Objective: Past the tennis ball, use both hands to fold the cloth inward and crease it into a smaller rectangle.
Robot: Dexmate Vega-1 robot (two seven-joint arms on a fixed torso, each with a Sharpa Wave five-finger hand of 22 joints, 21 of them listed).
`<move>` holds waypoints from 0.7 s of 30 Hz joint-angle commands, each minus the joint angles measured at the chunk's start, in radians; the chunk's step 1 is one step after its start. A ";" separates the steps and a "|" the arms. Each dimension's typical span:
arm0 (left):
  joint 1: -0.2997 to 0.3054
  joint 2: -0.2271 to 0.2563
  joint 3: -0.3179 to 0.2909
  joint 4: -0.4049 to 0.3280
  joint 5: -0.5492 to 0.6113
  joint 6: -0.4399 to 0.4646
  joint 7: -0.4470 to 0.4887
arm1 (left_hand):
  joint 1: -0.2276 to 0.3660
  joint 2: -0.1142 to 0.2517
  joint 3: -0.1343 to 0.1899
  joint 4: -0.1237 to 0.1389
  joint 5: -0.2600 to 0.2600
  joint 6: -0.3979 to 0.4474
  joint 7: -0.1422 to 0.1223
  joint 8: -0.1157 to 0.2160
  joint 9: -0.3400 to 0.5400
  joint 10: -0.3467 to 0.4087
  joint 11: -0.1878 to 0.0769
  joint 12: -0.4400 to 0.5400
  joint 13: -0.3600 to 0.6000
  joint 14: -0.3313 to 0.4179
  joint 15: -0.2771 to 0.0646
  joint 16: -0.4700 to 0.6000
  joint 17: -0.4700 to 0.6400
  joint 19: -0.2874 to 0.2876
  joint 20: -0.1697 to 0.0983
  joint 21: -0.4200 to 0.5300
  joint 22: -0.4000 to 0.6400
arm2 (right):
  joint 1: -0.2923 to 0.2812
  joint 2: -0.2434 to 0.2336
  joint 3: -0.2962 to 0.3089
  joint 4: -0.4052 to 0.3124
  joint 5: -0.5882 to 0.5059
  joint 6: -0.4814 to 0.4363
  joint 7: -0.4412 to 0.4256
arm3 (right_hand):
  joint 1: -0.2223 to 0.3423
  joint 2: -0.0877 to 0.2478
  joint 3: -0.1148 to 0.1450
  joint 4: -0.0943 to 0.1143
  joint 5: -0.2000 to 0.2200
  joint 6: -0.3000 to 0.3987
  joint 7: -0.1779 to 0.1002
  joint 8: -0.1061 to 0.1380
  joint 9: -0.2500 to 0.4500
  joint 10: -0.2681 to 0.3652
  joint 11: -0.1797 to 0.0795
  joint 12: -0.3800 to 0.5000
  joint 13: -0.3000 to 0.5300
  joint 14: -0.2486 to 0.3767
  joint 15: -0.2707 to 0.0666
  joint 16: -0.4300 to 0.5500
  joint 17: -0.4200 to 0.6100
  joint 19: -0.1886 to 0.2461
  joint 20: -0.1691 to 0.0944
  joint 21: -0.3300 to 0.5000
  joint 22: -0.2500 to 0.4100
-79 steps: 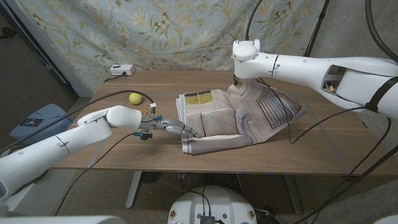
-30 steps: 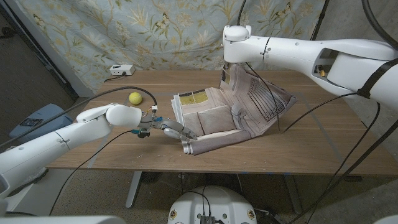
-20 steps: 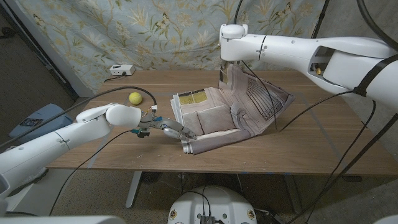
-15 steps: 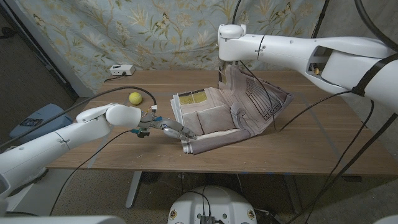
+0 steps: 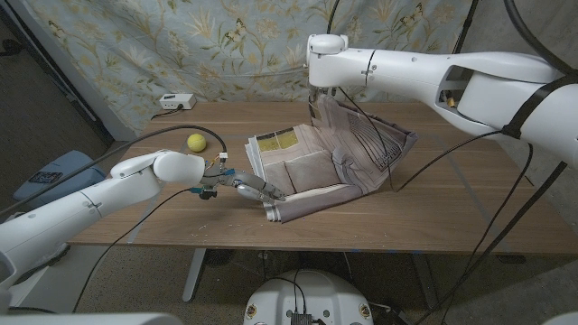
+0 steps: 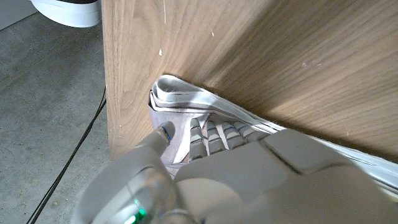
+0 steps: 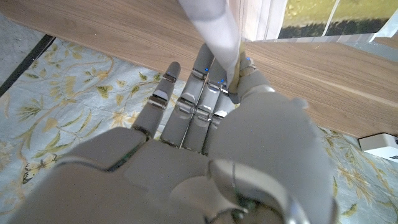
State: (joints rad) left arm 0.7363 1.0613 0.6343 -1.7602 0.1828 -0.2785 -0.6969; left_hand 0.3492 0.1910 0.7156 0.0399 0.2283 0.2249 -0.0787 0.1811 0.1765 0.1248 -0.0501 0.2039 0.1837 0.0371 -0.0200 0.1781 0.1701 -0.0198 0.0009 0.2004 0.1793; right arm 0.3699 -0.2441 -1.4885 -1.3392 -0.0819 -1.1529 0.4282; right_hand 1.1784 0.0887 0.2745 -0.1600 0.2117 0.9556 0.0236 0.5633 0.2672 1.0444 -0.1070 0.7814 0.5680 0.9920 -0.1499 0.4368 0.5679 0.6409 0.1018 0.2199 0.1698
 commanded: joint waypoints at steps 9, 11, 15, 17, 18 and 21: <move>0.005 0.000 -0.002 0.003 -0.007 0.007 0.010 | 0.012 0.001 0.004 -0.010 -0.001 0.003 -0.009 0.001 0.004 0.003 -0.009 -0.002 0.003 0.003 -0.004 0.005 0.003 -0.006 0.001 0.006 0.003 | -0.007 0.078 0.000 0.080 0.010 0.062 0.020 | 0.023 0.005 -0.008 0.001 -0.005 0.001 0.010 -0.003 0.007 0.005 0.014 0.005 0.000 0.018 -0.059 -0.001 0.002 0.025 0.006 0.008 0.005; 0.005 0.000 -0.002 0.002 -0.010 0.009 0.009 | 0.013 0.001 0.004 -0.010 -0.001 0.003 -0.009 0.001 0.004 0.003 -0.009 -0.002 0.003 0.003 -0.004 0.005 0.003 -0.006 0.002 0.006 0.003 | -0.013 0.081 0.005 0.085 0.012 0.065 0.021 | 0.023 0.005 -0.009 0.001 -0.006 0.001 0.010 -0.004 0.007 0.003 0.014 0.006 0.003 0.020 -0.061 -0.001 0.001 0.027 0.007 0.008 0.005; 0.004 -0.001 -0.001 0.005 -0.010 0.009 0.009 | 0.014 0.001 0.004 -0.011 -0.001 0.003 -0.009 0.001 0.004 0.003 -0.009 -0.002 0.003 0.003 -0.003 0.005 0.003 -0.007 0.002 0.006 0.003 | -0.024 0.090 0.016 0.101 0.016 0.077 0.023 | 0.026 0.006 -0.010 0.001 -0.007 0.001 0.011 -0.005 0.008 0.001 0.016 0.006 0.004 0.021 -0.061 -0.001 0.003 0.030 0.006 0.007 0.005; 0.002 -0.002 0.000 0.006 -0.010 0.008 0.006 | 0.014 0.001 0.003 -0.012 -0.001 0.003 -0.009 0.001 0.004 0.002 -0.008 -0.002 0.003 0.003 -0.004 0.005 0.003 -0.007 0.002 0.006 0.003 | -0.029 0.098 0.021 0.111 0.016 0.089 0.022 | 0.026 0.006 -0.010 0.001 -0.008 0.001 0.012 -0.005 0.008 0.002 0.016 0.005 0.002 0.022 -0.062 -0.003 0.001 0.030 0.003 0.006 0.005; 0.002 -0.002 0.000 0.007 -0.010 0.008 0.007 | 0.014 0.001 0.003 -0.012 -0.001 0.004 -0.009 0.001 0.004 0.002 -0.008 -0.002 0.003 0.003 -0.004 0.005 0.003 -0.006 0.002 0.006 0.003 | -0.031 0.101 0.024 0.115 0.016 0.093 0.021 | 0.026 0.006 -0.010 0.001 -0.008 0.001 0.012 -0.006 0.008 0.001 0.015 0.005 0.001 0.023 -0.061 -0.004 0.001 0.030 0.003 0.006 0.005; 0.002 -0.003 0.000 0.009 -0.011 0.006 0.009 | 0.015 0.001 0.003 -0.013 -0.001 0.004 -0.008 0.001 0.004 0.002 -0.010 -0.002 0.003 0.003 -0.004 0.005 0.003 -0.007 0.001 0.006 0.003 | -0.036 0.116 0.032 0.138 0.016 0.110 0.022 | 0.029 0.006 -0.012 0.001 -0.009 0.002 0.012 -0.007 0.007 0.004 0.015 0.006 0.002 0.024 -0.061 -0.004 0.003 0.036 0.001 0.006 0.005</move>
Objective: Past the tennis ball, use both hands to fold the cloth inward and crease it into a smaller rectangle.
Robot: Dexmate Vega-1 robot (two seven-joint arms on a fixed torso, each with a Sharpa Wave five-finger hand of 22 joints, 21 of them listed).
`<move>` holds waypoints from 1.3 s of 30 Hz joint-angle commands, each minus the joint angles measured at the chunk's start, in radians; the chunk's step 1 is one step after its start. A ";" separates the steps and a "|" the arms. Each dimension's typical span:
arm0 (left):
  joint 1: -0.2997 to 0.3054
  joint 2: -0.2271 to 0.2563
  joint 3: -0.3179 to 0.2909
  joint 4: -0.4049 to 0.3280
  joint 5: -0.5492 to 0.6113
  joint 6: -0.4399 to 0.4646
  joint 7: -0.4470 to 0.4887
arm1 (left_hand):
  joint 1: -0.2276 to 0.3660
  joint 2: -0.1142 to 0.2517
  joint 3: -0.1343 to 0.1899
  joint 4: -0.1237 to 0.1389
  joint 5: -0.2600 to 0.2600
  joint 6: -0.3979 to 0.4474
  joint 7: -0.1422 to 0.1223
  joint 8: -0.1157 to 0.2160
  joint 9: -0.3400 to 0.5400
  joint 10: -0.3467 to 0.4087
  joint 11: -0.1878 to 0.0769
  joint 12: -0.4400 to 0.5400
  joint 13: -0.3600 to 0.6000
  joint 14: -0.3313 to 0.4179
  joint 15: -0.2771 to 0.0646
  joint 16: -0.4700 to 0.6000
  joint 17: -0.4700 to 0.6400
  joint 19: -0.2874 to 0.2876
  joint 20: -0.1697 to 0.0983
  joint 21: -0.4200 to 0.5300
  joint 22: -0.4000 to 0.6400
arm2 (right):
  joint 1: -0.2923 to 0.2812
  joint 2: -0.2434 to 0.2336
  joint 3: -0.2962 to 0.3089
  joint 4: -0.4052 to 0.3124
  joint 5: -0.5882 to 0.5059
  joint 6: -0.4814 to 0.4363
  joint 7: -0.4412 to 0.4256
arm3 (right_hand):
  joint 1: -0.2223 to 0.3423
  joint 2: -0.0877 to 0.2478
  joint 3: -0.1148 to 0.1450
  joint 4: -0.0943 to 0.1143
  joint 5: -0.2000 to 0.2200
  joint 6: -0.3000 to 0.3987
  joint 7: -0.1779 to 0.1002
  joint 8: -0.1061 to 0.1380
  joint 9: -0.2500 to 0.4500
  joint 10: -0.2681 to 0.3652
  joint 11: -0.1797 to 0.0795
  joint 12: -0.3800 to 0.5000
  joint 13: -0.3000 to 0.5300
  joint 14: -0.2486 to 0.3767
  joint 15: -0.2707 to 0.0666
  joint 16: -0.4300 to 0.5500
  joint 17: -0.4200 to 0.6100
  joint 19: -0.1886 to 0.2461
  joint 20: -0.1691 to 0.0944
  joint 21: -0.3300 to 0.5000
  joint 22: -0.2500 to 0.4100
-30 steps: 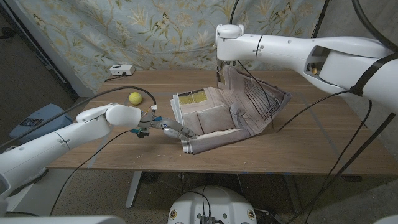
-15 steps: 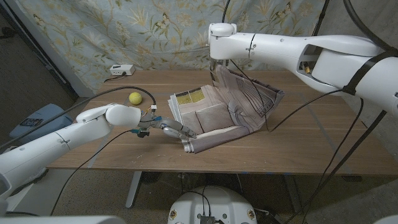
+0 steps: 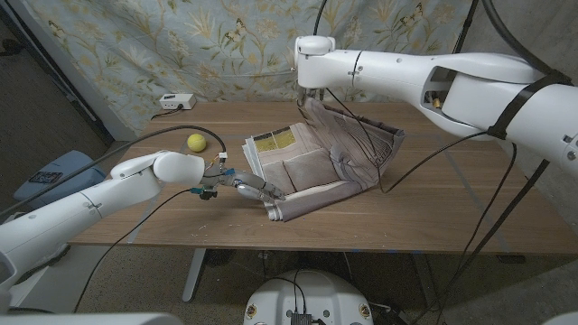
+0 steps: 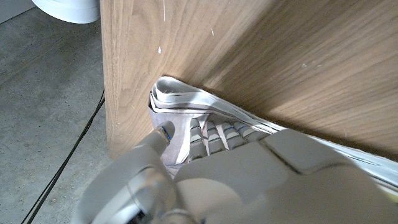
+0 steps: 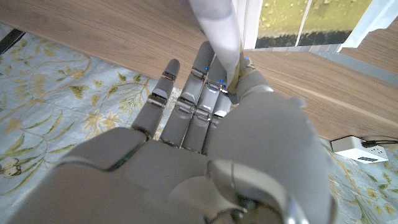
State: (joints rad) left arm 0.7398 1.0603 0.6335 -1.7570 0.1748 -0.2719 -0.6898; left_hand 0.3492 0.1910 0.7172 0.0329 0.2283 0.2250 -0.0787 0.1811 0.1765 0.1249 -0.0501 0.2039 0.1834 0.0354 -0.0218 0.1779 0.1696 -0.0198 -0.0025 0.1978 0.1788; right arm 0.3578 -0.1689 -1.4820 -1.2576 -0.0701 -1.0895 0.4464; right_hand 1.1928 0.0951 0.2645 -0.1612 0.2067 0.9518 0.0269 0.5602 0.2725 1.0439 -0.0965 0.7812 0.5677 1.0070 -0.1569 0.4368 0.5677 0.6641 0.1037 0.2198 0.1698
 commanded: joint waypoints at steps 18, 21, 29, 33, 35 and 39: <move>-0.002 -0.004 0.005 0.009 -0.005 -0.004 0.000 | 0.018 0.002 0.000 -0.008 -0.001 0.002 -0.010 0.000 0.004 0.002 -0.010 -0.002 0.003 0.004 -0.002 0.006 0.004 -0.007 0.005 0.009 0.004 | -0.054 0.146 0.073 0.250 -0.015 0.179 0.033 | 0.023 0.002 -0.006 0.003 -0.007 0.004 0.014 -0.007 0.009 -0.002 0.008 0.006 0.002 0.013 -0.056 -0.011 0.004 0.026 -0.003 0.002 0.005; -0.001 -0.005 0.004 0.008 -0.008 -0.002 0.001 | 0.018 0.003 0.000 -0.008 -0.001 0.002 -0.009 0.001 0.004 0.002 -0.010 -0.002 0.003 0.004 -0.002 0.006 0.005 -0.007 0.005 0.009 0.004 | -0.058 0.164 0.084 0.289 -0.017 0.201 0.040 | 0.025 0.003 -0.006 0.002 -0.007 0.004 0.014 -0.007 0.009 -0.001 0.011 0.006 0.000 0.013 -0.054 -0.011 0.006 0.028 -0.003 0.002 0.005; -0.002 -0.006 0.006 0.010 -0.008 -0.003 -0.001 | 0.019 0.003 -0.001 -0.008 -0.001 0.001 -0.010 0.000 0.004 0.001 -0.008 -0.002 0.003 0.004 -0.003 0.007 0.005 -0.007 0.006 0.009 0.004 | -0.068 0.239 0.119 0.436 -0.025 0.280 0.043 | 0.031 0.003 -0.007 0.002 -0.008 0.002 0.014 -0.009 0.012 -0.004 0.012 0.005 0.000 0.014 -0.052 -0.013 0.010 0.033 -0.004 0.000 0.005; -0.001 -0.006 0.006 0.011 -0.010 -0.003 -0.001 | 0.019 0.003 -0.002 -0.009 -0.001 0.001 -0.009 0.000 0.004 0.003 -0.010 -0.001 0.003 0.004 -0.002 0.007 0.005 -0.007 0.006 0.009 0.004 | -0.070 0.295 0.141 0.548 -0.027 0.341 0.039 | 0.033 0.004 -0.008 0.002 -0.008 -0.001 0.018 -0.010 0.014 -0.009 0.014 0.005 0.002 0.014 -0.053 -0.015 0.010 0.039 -0.004 0.001 0.005; -0.001 -0.005 0.007 0.010 -0.007 -0.003 -0.001 | 0.020 0.004 -0.002 -0.009 -0.001 0.001 -0.009 0.001 0.004 0.003 -0.010 -0.002 0.003 0.004 -0.002 0.007 0.005 -0.007 0.006 0.009 0.004 | -0.068 0.329 0.150 0.617 -0.029 0.377 0.039 | 0.034 0.004 -0.008 0.002 -0.008 0.000 0.016 -0.010 0.013 -0.007 0.014 0.005 0.000 0.013 -0.052 -0.017 0.010 0.041 -0.004 0.001 0.005; -0.001 -0.005 0.007 0.011 -0.009 0.000 -0.003 | 0.020 0.004 -0.002 -0.009 -0.001 0.001 -0.010 0.001 0.004 0.003 -0.009 -0.001 0.003 0.004 -0.002 0.007 0.005 -0.007 0.007 0.009 0.004 | -0.061 0.411 0.177 0.786 -0.032 0.475 0.018 | 0.037 0.007 -0.009 0.003 -0.009 -0.004 0.017 -0.011 0.017 -0.008 0.018 0.005 0.000 0.012 -0.049 -0.018 0.011 0.045 -0.001 0.000 0.005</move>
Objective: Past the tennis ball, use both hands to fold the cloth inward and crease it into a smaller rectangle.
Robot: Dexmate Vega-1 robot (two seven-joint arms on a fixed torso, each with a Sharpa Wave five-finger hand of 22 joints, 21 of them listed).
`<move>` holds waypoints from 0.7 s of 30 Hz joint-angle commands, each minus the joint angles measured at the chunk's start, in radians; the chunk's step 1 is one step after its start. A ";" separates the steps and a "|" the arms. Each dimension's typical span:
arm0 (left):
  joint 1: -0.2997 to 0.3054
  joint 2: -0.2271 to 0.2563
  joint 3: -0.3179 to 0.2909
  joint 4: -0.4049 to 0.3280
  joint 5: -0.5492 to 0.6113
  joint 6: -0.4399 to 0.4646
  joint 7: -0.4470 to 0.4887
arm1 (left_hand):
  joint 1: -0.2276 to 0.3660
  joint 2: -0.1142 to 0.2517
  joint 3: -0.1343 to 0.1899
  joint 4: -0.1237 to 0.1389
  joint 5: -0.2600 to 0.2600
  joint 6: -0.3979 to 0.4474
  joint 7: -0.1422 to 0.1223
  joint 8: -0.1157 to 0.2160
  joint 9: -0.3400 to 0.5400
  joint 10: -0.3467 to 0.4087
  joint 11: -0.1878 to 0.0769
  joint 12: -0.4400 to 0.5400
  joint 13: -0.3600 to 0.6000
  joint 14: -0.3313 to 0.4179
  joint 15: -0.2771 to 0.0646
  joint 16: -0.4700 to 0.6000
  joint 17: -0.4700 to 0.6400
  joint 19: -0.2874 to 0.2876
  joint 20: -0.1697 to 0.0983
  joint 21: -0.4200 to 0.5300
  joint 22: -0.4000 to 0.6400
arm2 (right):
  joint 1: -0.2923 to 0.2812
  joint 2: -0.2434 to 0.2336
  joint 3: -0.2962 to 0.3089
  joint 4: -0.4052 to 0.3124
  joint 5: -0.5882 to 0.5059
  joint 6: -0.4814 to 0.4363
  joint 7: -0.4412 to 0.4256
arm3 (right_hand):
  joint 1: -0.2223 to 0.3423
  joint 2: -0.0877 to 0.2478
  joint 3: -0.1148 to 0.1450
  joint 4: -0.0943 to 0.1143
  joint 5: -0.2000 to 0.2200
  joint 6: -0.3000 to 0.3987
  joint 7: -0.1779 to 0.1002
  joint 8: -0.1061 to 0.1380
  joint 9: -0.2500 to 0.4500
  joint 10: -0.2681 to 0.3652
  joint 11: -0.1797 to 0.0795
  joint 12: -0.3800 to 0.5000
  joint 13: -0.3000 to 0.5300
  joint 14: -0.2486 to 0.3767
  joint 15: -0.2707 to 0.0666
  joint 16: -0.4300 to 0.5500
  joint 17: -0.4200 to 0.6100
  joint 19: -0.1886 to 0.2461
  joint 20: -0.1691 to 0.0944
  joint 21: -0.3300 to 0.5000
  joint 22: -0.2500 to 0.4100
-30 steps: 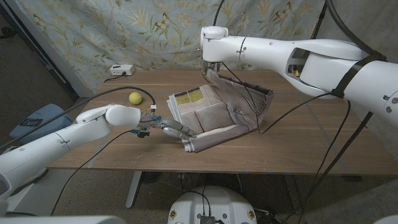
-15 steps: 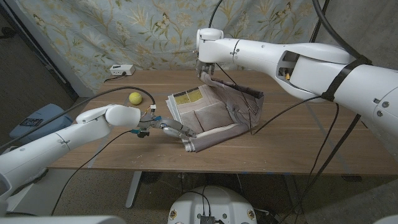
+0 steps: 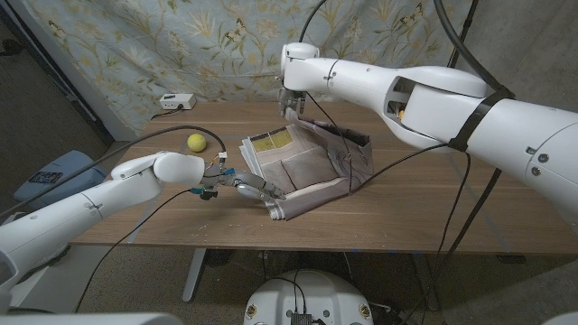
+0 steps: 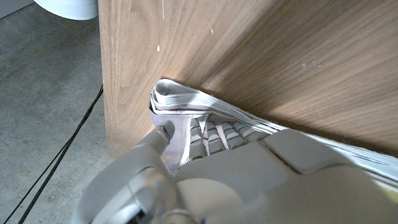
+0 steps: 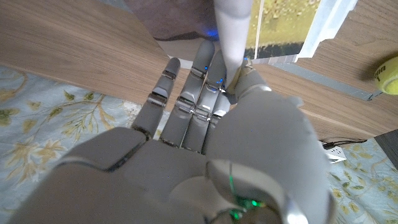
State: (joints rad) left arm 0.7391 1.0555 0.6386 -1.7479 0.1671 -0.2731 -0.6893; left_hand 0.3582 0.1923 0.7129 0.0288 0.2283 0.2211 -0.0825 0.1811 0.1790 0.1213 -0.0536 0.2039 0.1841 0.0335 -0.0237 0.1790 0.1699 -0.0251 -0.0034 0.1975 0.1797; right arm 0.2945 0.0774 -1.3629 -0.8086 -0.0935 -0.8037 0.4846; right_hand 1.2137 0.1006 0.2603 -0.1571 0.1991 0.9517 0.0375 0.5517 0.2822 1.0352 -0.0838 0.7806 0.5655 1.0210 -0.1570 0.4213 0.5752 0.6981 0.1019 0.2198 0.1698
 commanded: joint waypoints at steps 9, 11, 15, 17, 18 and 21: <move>-0.003 -0.007 0.007 0.012 -0.005 -0.005 -0.005 | 0.012 0.003 0.001 -0.005 -0.001 0.006 -0.006 0.001 0.002 0.006 -0.006 -0.002 0.002 0.006 0.000 0.007 0.005 -0.002 0.007 0.010 0.003 | -0.025 0.187 0.113 0.444 0.026 0.421 -0.171 | 0.012 0.006 -0.010 0.004 -0.005 -0.010 0.010 -0.005 0.012 -0.010 0.011 0.001 0.001 -0.003 -0.042 -0.006 0.004 0.029 0.005 0.003 0.005; -0.003 -0.007 0.007 0.012 -0.007 -0.003 -0.006 | 0.013 0.002 0.001 -0.005 -0.001 0.006 -0.007 0.001 0.002 0.006 -0.006 -0.001 0.002 0.006 0.000 0.007 0.005 -0.002 0.007 0.010 0.003 | -0.035 0.161 0.111 0.388 0.037 0.396 -0.173 | 0.010 0.007 -0.011 0.006 -0.005 -0.012 0.011 -0.006 0.013 -0.007 0.012 0.000 -0.003 -0.004 -0.039 -0.008 0.003 0.030 0.006 0.002 0.005; -0.002 -0.007 0.005 0.013 -0.009 -0.002 -0.003 | 0.013 0.003 0.001 -0.005 -0.001 0.005 -0.006 0.001 0.002 0.005 -0.006 -0.002 0.002 0.006 0.000 0.007 0.005 -0.002 0.007 0.010 0.003 | -0.041 0.150 0.110 0.370 0.052 0.406 -0.192 | -0.002 0.010 -0.017 0.014 -0.008 -0.016 0.014 -0.007 0.016 -0.012 0.024 -0.002 -0.003 -0.011 -0.032 -0.010 0.006 0.035 0.011 0.002 0.004; -0.003 -0.007 0.006 0.014 -0.007 -0.002 -0.004 | 0.013 0.003 0.001 -0.005 -0.001 0.005 -0.006 0.001 0.002 0.006 -0.008 -0.001 0.002 0.006 0.000 0.007 0.005 -0.002 0.007 0.010 0.003 | -0.044 0.148 0.110 0.370 0.061 0.420 -0.207 | -0.008 0.009 -0.020 0.016 -0.010 -0.021 0.017 -0.009 0.017 -0.016 0.027 -0.003 -0.003 -0.014 -0.028 -0.012 0.006 0.038 0.013 0.002 0.004; -0.004 -0.007 0.007 0.014 -0.007 -0.003 -0.004 | 0.013 0.003 0.001 -0.005 -0.001 0.006 -0.006 0.001 0.002 0.006 -0.008 -0.002 0.002 0.006 -0.001 0.007 0.005 -0.002 0.007 0.010 0.003 | -0.044 0.148 0.111 0.370 0.065 0.424 -0.211 | -0.009 0.009 -0.020 0.017 -0.010 -0.025 0.022 -0.010 0.018 -0.018 0.030 -0.003 -0.001 -0.015 -0.026 -0.015 0.003 0.039 0.014 0.002 0.004; -0.004 -0.008 0.007 0.015 -0.008 -0.002 -0.003 | 0.014 0.003 0.001 -0.005 -0.001 0.005 -0.007 0.001 0.002 0.006 -0.007 -0.002 0.002 0.006 0.000 0.007 0.005 -0.002 0.007 0.010 0.003 | -0.046 0.147 0.110 0.370 0.074 0.434 -0.222 | -0.035 0.004 -0.029 0.029 -0.013 -0.042 0.029 -0.017 0.021 -0.025 0.038 -0.011 -0.012 -0.013 -0.015 -0.025 -0.005 0.046 0.024 0.002 0.004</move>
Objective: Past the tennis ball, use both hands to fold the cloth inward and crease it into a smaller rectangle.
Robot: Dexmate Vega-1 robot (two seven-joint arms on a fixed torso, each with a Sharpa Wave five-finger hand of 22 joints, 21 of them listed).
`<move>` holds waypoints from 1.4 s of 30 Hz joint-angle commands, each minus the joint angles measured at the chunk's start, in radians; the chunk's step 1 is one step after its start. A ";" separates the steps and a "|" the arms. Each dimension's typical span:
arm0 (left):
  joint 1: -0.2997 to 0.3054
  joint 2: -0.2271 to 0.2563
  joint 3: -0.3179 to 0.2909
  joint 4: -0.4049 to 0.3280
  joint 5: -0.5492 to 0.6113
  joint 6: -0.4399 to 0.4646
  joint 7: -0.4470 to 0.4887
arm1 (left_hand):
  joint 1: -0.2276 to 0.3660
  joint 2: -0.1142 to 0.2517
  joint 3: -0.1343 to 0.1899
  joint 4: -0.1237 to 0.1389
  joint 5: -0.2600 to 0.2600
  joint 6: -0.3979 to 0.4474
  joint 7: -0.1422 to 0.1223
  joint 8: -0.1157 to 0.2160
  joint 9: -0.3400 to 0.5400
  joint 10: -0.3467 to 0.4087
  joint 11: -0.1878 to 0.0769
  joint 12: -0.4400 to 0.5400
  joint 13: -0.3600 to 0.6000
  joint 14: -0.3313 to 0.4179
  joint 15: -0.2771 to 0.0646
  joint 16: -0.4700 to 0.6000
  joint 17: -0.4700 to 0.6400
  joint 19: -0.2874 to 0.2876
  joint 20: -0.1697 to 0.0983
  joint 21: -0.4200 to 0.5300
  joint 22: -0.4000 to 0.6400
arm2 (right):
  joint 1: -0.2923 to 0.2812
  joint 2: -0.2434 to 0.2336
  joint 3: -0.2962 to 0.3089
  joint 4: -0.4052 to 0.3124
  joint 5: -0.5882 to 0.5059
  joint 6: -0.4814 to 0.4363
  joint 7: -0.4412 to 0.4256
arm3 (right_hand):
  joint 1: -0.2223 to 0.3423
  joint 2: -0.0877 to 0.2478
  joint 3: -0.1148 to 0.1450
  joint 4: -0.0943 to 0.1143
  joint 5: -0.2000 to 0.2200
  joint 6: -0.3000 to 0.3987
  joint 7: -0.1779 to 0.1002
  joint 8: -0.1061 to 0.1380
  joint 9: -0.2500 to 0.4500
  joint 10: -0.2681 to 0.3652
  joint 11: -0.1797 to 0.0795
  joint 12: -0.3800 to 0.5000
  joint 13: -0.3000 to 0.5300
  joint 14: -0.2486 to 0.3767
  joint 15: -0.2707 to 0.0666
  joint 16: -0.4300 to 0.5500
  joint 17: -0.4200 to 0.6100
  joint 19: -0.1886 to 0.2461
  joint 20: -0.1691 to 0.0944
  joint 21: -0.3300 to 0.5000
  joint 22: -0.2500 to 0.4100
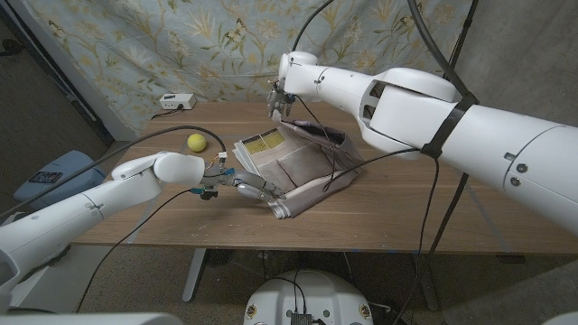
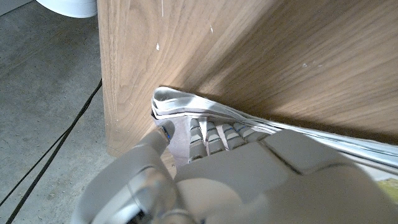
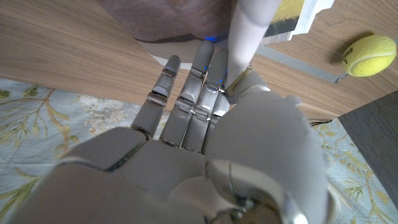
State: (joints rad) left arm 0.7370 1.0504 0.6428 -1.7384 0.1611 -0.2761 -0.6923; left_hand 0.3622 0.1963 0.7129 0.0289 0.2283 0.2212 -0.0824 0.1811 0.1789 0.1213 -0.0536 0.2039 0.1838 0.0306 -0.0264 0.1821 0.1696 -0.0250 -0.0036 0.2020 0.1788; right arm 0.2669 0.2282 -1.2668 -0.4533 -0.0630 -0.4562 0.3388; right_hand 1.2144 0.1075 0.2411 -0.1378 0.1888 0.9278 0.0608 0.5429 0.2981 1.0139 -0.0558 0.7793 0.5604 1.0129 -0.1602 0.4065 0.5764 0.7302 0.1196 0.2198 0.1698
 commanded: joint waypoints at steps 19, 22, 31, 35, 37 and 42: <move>-0.005 -0.003 0.005 0.011 0.008 -0.005 0.003 | 0.012 0.000 -0.001 -0.005 -0.001 0.006 -0.007 0.002 0.002 0.007 -0.008 -0.001 0.003 0.008 0.003 0.004 0.006 -0.003 0.007 0.006 0.004 | -0.027 -0.003 0.042 0.015 0.092 0.107 -0.076 | -0.156 -0.024 -0.043 0.052 -0.005 -0.107 0.049 -0.078 -0.017 -0.058 0.070 -0.073 -0.077 -0.020 0.048 -0.068 -0.050 0.029 0.054 -0.010 0.003; -0.005 -0.004 0.005 0.011 0.008 -0.004 0.003 | 0.013 0.000 -0.001 -0.005 -0.001 0.007 -0.008 0.002 0.002 0.007 -0.009 -0.001 0.003 0.008 0.003 0.004 0.006 -0.003 0.007 0.006 0.004 | -0.029 -0.002 0.051 0.015 0.100 0.108 -0.074 | -0.178 -0.024 -0.048 0.060 -0.004 -0.137 0.061 -0.096 -0.016 -0.085 0.088 -0.088 -0.084 -0.032 0.068 -0.081 -0.057 0.031 0.062 -0.013 0.003; -0.006 -0.004 0.007 0.012 0.011 -0.005 0.003 | 0.015 0.000 -0.001 -0.006 -0.001 0.006 -0.008 0.001 0.002 0.008 -0.008 -0.001 0.003 0.010 0.003 0.005 0.006 -0.003 0.007 0.006 0.004 | -0.048 -0.001 0.068 0.015 0.123 0.142 -0.115 | -0.216 -0.021 -0.053 0.073 -0.003 -0.165 0.068 -0.117 -0.014 -0.102 0.106 -0.101 -0.094 -0.045 0.093 -0.105 -0.075 0.029 0.074 -0.019 0.003; -0.004 -0.004 0.007 0.012 0.010 -0.004 0.003 | 0.015 0.000 -0.001 -0.006 -0.001 0.007 -0.008 0.002 0.002 0.007 -0.007 -0.001 0.003 0.010 0.004 0.005 0.006 -0.003 0.007 0.006 0.004 | -0.061 -0.002 0.076 0.015 0.138 0.161 -0.144 | -0.218 -0.019 -0.051 0.072 -0.003 -0.170 0.070 -0.122 -0.015 -0.115 0.114 -0.109 -0.099 -0.051 0.094 -0.111 -0.079 0.026 0.074 -0.021 0.003; -0.004 -0.004 0.007 0.013 0.009 -0.004 0.002 | 0.015 0.000 -0.001 -0.006 -0.001 0.006 -0.009 0.001 0.002 0.007 -0.006 -0.001 0.003 0.010 0.004 0.005 0.006 -0.003 0.007 0.006 0.004 | -0.067 -0.003 0.081 0.015 0.148 0.171 -0.158 | -0.219 -0.018 -0.050 0.070 -0.002 -0.176 0.072 -0.127 -0.016 -0.122 0.115 -0.113 -0.100 -0.054 0.098 -0.114 -0.080 0.023 0.076 -0.022 0.003; 0.000 -0.002 0.004 0.008 0.012 -0.001 0.012 | 0.016 0.000 -0.001 -0.006 -0.001 0.006 -0.009 0.001 0.002 0.008 -0.006 -0.001 0.003 0.010 0.003 0.005 0.006 -0.003 0.007 0.006 0.004 | -0.071 -0.005 0.078 0.015 0.153 0.182 -0.170 | -0.228 -0.015 -0.051 0.072 -0.003 -0.182 0.069 -0.134 -0.016 -0.137 0.122 -0.120 -0.102 -0.071 0.112 -0.123 -0.082 0.020 0.078 -0.024 0.003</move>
State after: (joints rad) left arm 0.7321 1.0468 0.6480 -1.7276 0.1690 -0.2801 -0.6887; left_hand 0.3703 0.1959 0.7087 0.0247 0.2283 0.2250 -0.0860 0.1811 0.1787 0.1268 -0.0591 0.2038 0.1840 0.0320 -0.0251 0.1821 0.1699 -0.0253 -0.0033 0.2012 0.1794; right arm 0.2169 0.2256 -1.2006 -0.4385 0.0655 -0.3055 0.2096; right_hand 1.0008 0.0938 0.1863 -0.0686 0.1846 0.7478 0.1303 0.4174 0.2812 0.8865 0.0642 0.6627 0.4556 0.9482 -0.0560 0.2883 0.4958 0.7492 0.1932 0.1990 0.1698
